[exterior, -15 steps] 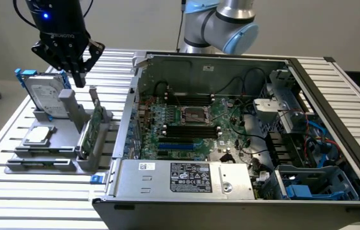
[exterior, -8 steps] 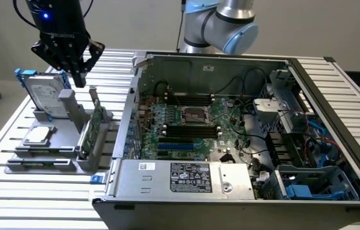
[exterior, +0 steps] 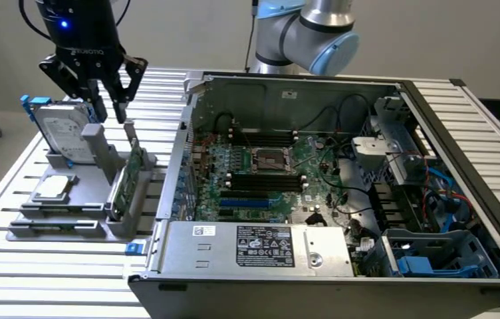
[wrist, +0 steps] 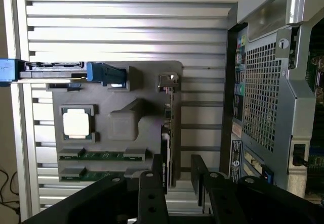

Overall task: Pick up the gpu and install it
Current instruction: 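Pick up the gpu and move the gpu toward the slot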

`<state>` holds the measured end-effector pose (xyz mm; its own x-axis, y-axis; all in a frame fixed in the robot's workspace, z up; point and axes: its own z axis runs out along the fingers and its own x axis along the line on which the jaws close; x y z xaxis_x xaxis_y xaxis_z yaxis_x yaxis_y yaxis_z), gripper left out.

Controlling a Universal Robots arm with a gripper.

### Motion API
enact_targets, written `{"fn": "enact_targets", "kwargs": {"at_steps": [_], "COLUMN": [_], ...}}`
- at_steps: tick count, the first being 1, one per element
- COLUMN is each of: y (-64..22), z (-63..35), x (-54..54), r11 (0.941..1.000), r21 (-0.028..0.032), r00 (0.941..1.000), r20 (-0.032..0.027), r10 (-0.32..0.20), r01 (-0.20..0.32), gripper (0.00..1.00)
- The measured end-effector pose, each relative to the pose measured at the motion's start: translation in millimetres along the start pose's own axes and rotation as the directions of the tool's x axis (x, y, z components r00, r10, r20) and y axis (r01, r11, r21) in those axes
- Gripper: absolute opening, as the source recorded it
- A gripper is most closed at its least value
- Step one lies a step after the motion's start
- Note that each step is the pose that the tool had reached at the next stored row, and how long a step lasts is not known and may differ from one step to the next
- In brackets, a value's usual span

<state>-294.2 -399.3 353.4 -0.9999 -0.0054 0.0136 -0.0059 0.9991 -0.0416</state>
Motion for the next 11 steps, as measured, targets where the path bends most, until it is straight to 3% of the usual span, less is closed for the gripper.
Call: {"fn": "enact_targets", "kwargs": {"at_steps": [11], "y": [-8.5], "z": [20.3], "x": [2.8], "r11": [1.0], "r21": [0.0001], "r00": [1.0], "r20": [-0.0003], "r10": [0.001], "r01": [-0.001], "gripper": [0.36]}}
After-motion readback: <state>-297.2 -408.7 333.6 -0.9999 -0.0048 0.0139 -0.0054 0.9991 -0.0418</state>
